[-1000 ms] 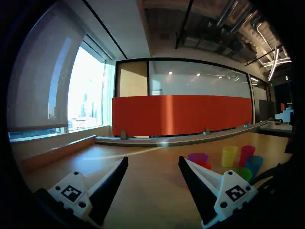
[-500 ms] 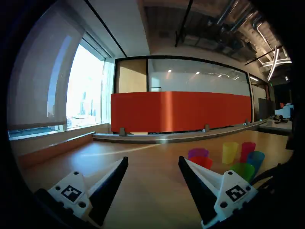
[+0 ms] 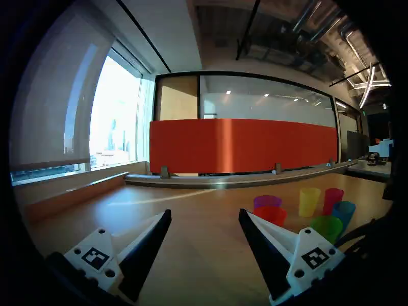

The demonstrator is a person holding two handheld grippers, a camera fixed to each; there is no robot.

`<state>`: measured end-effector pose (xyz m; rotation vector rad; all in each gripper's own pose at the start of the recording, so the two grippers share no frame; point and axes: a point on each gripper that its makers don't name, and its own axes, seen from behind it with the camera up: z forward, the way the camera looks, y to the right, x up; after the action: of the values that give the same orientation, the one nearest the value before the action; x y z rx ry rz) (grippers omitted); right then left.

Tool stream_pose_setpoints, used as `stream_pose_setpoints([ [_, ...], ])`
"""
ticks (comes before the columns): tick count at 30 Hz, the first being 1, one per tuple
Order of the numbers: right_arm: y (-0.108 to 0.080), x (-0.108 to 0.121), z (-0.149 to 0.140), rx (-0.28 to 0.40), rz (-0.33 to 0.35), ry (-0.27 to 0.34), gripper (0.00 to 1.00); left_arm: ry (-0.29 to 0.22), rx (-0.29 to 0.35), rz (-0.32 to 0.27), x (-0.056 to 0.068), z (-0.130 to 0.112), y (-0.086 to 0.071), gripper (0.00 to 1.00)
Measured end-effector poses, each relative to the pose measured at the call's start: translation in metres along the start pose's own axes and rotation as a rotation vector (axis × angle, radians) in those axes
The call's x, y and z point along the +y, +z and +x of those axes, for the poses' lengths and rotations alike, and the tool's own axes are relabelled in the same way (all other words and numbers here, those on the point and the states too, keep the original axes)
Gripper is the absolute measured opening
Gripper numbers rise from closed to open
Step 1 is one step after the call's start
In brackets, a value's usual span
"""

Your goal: Pour water

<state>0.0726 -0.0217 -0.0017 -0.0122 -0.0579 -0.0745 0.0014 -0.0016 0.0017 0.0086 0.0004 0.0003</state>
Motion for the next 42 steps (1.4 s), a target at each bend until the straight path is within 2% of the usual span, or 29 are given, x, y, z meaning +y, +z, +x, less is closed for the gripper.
stream_pose_setpoints([
  [20, 0.000, 0.001, 0.001, 0.020, 0.002, 0.006, 0.97, 0.000, -0.001, -0.001, 0.000, -0.001, 0.000, 0.98],
  [27, 0.003, 0.001, 0.003, 0.066, -0.005, -0.036, 0.97, -0.001, -0.001, -0.001, 0.000, -0.001, 0.001, 0.98],
  [32, 0.005, 0.000, -0.009, 0.084, -0.002, -0.050, 0.98, 0.000, -0.001, -0.001, 0.000, -0.001, 0.001, 0.98],
  [42, 0.004, 0.009, -0.036, 0.094, 0.010, 0.026, 1.00, 0.000, -0.001, -0.001, 0.000, -0.001, 0.001, 0.98],
])
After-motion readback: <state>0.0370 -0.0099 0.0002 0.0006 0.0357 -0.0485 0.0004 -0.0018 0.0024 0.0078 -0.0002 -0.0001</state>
